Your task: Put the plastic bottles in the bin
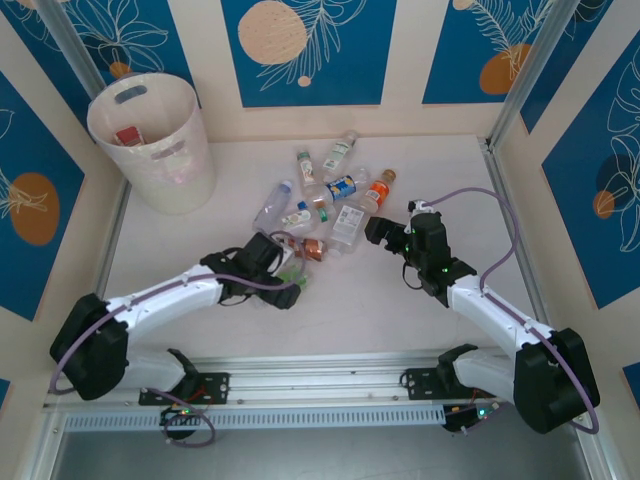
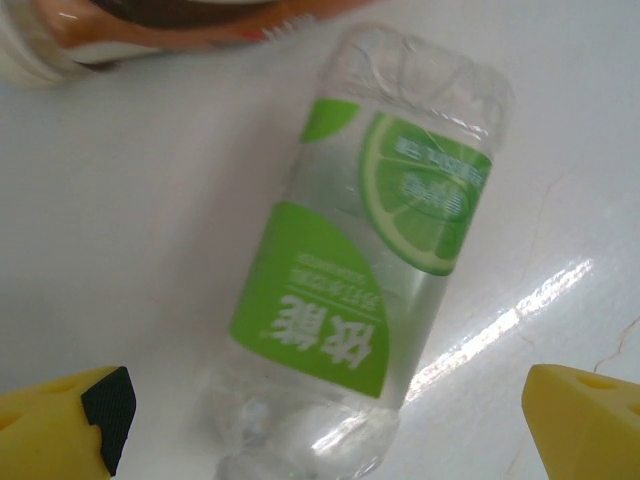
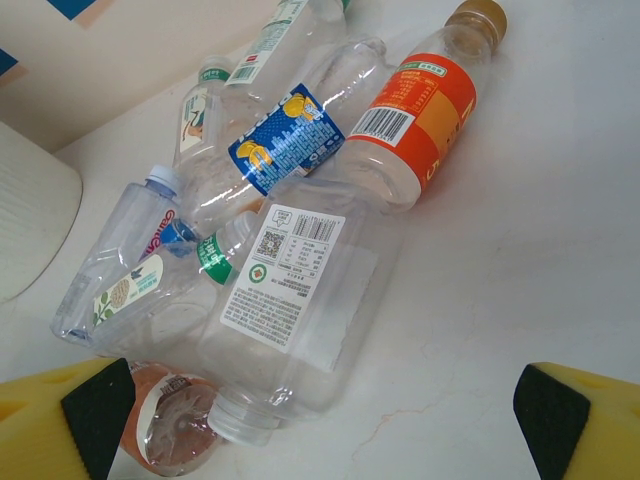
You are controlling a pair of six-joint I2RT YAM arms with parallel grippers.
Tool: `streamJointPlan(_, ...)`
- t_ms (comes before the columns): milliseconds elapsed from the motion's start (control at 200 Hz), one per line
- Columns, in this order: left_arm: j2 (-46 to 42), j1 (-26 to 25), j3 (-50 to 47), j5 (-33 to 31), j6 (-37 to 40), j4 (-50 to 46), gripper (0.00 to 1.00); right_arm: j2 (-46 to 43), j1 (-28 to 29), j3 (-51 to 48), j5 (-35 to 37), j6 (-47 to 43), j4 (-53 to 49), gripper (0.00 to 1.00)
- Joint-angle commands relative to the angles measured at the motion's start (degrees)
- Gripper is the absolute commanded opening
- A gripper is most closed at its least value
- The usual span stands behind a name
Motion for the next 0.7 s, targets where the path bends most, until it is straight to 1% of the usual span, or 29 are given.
streamJointPlan(0, 4.1, -2.2, -0.5, -0.5, 1.6, 5.1, 1.00, 0.0, -0.2, -0.5, 0.0, 1.0, 0.1, 1.00)
streamJointPlan(145, 9.2, -2.5, 0.2, -4.3, 1.6, 8.1, 0.98, -0.5, -0.3, -0.7, 0.3, 1.1, -0.1, 1.00)
streamJointPlan(235, 10.9, -2.8, 0.4, -5.7, 2.6, 9.8, 0.94, -0.6, -0.3, -0.7, 0.4, 0.7, -0.5, 1.00)
streamJointPlan(445, 15.2, -5.0, 2.4, -12.0, 6.3, 9.6, 0.90, -0.8, -0.3, -0.9, 0.7, 1.1, -0.7, 1.00)
streamJointPlan(550, 16.1, -5.2, 2.4, -13.3, 6.5, 10.7, 0.89, -0.8, -0.3, -1.2, 0.8, 1.3, -0.7, 1.00)
streamJointPlan(690, 16.2, -5.3, 2.2, -14.7, 7.3, 11.4, 0.82, -0.8, -0.3, -1.1, 1.0, 1.1, -0.7, 1.00)
